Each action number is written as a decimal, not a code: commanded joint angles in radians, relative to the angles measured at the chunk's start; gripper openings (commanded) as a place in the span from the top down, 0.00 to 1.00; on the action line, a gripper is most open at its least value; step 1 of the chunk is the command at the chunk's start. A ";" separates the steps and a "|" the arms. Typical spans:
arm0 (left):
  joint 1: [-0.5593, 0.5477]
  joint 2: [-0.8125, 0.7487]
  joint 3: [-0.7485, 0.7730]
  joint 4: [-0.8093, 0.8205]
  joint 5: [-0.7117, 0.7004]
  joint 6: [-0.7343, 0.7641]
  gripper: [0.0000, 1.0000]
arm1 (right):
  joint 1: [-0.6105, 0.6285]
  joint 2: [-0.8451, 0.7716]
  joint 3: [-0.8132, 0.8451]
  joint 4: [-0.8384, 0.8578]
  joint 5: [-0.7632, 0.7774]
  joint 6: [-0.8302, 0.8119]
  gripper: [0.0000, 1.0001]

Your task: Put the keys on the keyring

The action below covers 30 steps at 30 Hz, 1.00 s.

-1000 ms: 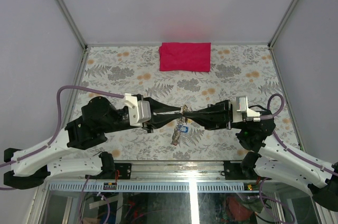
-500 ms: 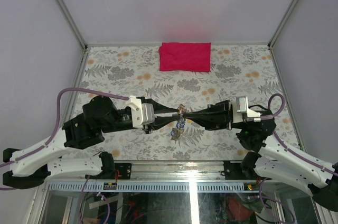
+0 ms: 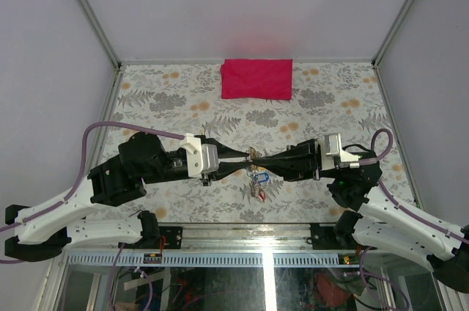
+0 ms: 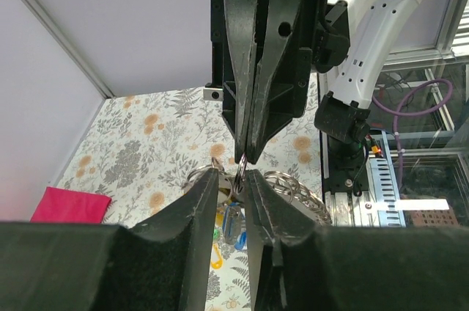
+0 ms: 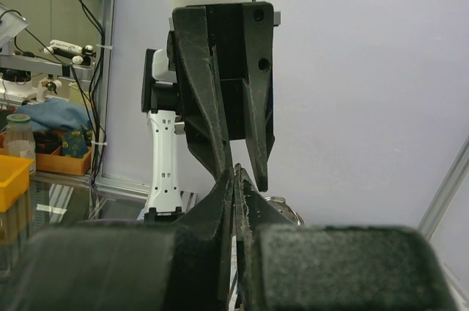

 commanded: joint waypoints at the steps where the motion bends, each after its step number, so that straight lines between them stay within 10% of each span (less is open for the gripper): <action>1: -0.003 -0.003 0.041 0.015 0.019 0.016 0.78 | 0.002 0.000 0.051 0.051 0.002 -0.008 1.00; 19: -0.004 0.007 0.047 0.001 0.034 -0.006 1.00 | 0.002 -0.010 0.067 0.035 0.005 -0.005 1.00; 30: -0.003 -0.083 -0.112 0.248 -0.033 -0.144 1.00 | 0.001 -0.064 0.048 0.018 0.058 -0.040 0.69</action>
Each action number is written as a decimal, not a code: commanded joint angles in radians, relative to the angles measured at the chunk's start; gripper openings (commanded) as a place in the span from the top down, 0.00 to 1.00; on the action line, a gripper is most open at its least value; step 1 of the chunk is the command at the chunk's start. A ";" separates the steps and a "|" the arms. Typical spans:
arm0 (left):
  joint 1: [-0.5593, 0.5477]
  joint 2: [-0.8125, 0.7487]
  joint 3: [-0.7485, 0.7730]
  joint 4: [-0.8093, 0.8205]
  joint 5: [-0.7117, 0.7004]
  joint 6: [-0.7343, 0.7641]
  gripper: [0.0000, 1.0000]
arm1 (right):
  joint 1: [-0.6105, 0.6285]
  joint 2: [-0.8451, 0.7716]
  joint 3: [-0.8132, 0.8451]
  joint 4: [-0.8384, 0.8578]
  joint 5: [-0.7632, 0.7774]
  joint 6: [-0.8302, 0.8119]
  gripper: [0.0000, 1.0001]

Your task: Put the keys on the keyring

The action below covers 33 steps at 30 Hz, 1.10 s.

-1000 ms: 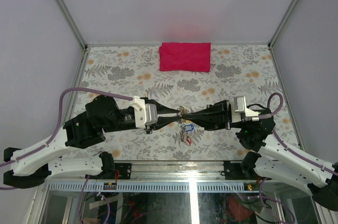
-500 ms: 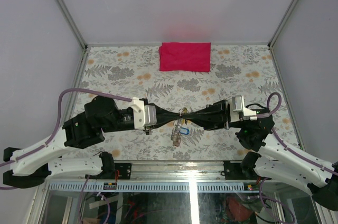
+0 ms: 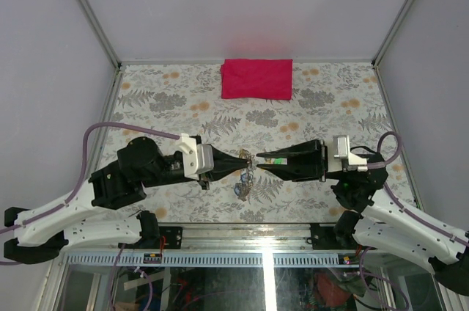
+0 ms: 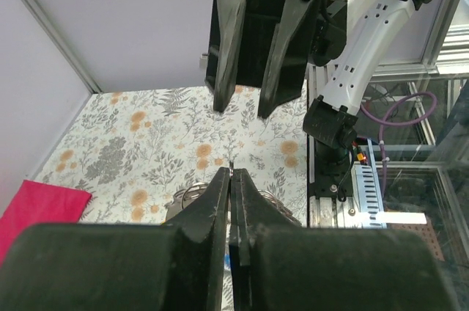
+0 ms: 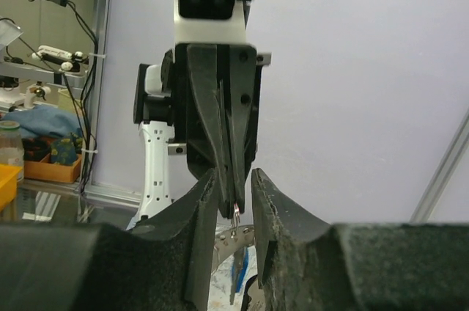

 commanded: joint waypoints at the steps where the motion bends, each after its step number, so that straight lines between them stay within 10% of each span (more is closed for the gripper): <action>1: -0.004 -0.050 -0.062 0.225 -0.036 -0.080 1.00 | 0.001 -0.045 0.034 0.042 0.049 -0.029 0.69; 17: -0.004 -0.151 -0.314 0.690 -0.019 -0.244 1.00 | 0.001 -0.051 0.014 0.005 -0.009 0.005 0.73; 33: -0.004 -0.128 -0.306 0.722 0.022 -0.256 1.00 | 0.002 0.001 0.020 0.023 -0.030 0.018 0.70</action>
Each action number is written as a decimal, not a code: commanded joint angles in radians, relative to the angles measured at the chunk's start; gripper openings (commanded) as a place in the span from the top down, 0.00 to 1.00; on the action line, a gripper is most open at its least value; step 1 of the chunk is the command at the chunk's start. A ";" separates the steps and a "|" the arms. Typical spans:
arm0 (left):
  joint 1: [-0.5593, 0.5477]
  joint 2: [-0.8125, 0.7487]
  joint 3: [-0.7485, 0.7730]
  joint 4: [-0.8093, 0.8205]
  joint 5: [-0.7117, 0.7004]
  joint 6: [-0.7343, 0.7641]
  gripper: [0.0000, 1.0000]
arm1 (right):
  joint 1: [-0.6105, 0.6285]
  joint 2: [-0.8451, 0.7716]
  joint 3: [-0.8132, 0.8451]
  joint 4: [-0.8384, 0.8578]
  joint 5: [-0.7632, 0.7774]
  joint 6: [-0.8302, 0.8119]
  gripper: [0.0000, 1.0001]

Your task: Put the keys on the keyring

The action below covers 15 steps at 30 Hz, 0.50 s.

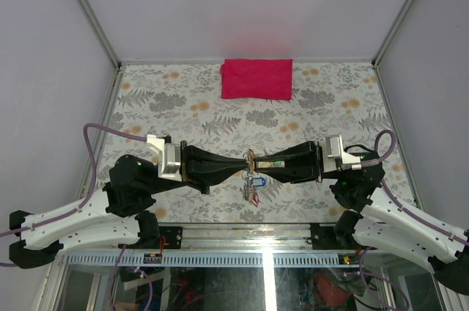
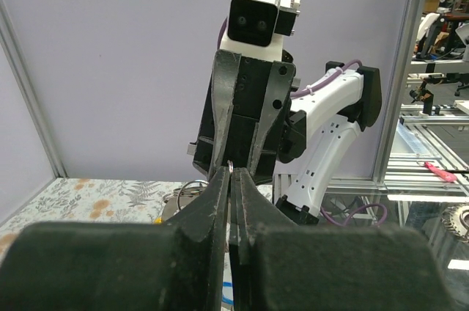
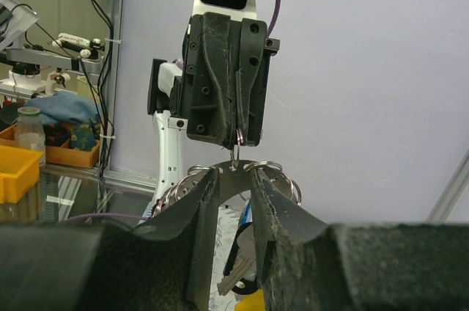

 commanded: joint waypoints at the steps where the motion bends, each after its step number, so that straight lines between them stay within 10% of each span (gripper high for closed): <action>1: -0.004 -0.007 0.018 0.111 0.017 -0.008 1.00 | 0.002 0.003 0.023 0.057 0.014 0.007 0.70; 15: -0.004 0.010 0.029 0.090 0.021 -0.004 1.00 | 0.001 0.043 0.032 0.125 -0.020 0.057 0.77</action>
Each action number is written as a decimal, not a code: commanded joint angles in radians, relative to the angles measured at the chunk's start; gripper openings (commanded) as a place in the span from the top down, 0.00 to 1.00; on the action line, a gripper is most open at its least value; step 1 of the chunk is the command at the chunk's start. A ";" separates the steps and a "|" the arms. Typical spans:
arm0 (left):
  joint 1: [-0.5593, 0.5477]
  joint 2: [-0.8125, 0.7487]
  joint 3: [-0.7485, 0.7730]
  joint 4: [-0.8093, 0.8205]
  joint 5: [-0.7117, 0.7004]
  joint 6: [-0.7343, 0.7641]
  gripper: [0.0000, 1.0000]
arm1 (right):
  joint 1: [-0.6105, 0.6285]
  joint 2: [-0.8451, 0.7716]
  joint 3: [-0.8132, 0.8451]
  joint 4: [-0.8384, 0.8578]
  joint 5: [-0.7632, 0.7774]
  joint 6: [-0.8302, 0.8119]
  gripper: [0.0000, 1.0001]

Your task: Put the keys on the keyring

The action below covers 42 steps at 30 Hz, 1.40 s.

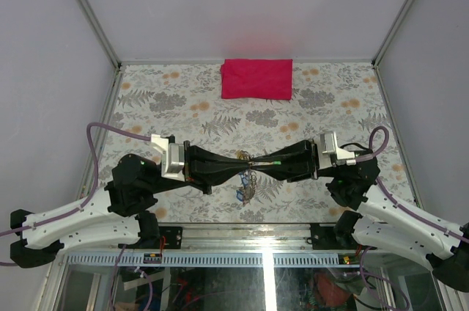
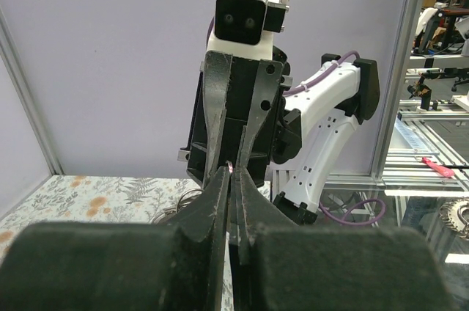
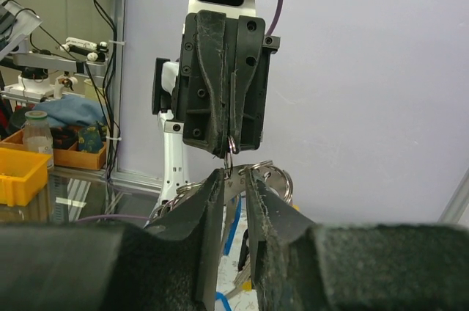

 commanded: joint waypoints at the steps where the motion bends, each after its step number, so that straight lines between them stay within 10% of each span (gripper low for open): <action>1: -0.003 -0.004 0.029 0.091 0.007 -0.001 1.00 | 0.002 0.003 0.031 0.089 -0.019 0.026 0.77; 13: -0.004 -0.004 0.035 0.052 -0.004 0.010 0.99 | 0.001 -0.016 0.049 -0.007 -0.022 0.000 1.00; 22: -0.004 -0.047 0.086 -0.209 -0.058 0.063 0.67 | 0.002 -0.099 0.277 -0.797 0.127 -0.277 1.00; 42: -0.003 0.054 0.106 -0.382 -0.083 0.100 0.64 | 0.002 0.189 0.792 -1.859 0.320 -0.442 1.00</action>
